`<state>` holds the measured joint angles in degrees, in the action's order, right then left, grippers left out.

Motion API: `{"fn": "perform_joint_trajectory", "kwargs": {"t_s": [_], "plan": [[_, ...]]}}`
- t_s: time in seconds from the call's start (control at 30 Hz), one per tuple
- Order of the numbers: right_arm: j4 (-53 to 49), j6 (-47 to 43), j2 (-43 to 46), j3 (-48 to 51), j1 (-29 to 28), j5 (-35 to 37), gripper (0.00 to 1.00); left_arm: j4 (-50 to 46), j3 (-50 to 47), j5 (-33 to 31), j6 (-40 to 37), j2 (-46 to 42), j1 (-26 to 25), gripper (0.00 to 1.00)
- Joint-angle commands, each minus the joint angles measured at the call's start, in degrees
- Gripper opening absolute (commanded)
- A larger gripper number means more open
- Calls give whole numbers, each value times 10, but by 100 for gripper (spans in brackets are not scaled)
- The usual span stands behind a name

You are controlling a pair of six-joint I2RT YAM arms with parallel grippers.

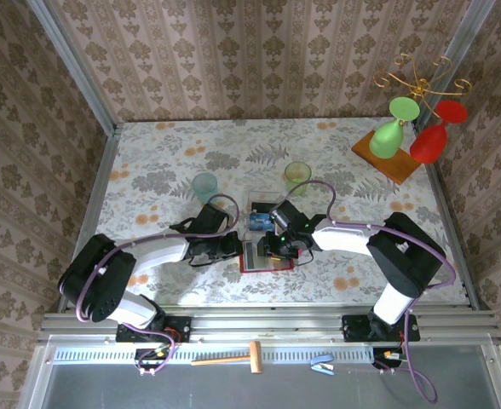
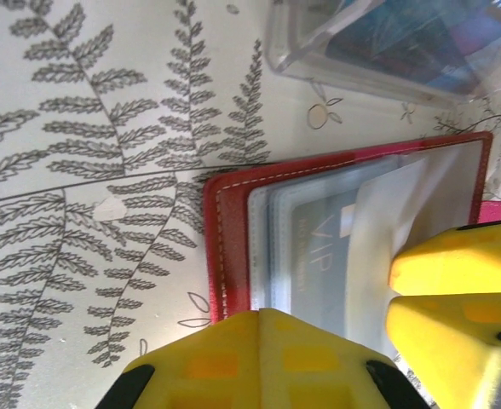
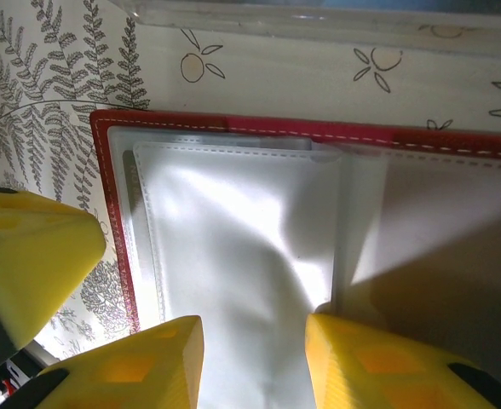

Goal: Take the credit cards out of the card holder

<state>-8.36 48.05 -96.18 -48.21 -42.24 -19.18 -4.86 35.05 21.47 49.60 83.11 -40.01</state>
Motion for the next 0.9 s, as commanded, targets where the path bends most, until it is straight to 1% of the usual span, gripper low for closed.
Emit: {"fn": "perform_joint_trajectory", "kwargs": {"t_s": [0.0, 0.87], "plan": [[1, 4, 6, 15, 5, -1, 40, -3, 18, 9, 10, -15, -3, 8], [22, 6, 14, 41, 19, -8, 40, 14, 57, 25, 17, 57, -29, 8]]}}
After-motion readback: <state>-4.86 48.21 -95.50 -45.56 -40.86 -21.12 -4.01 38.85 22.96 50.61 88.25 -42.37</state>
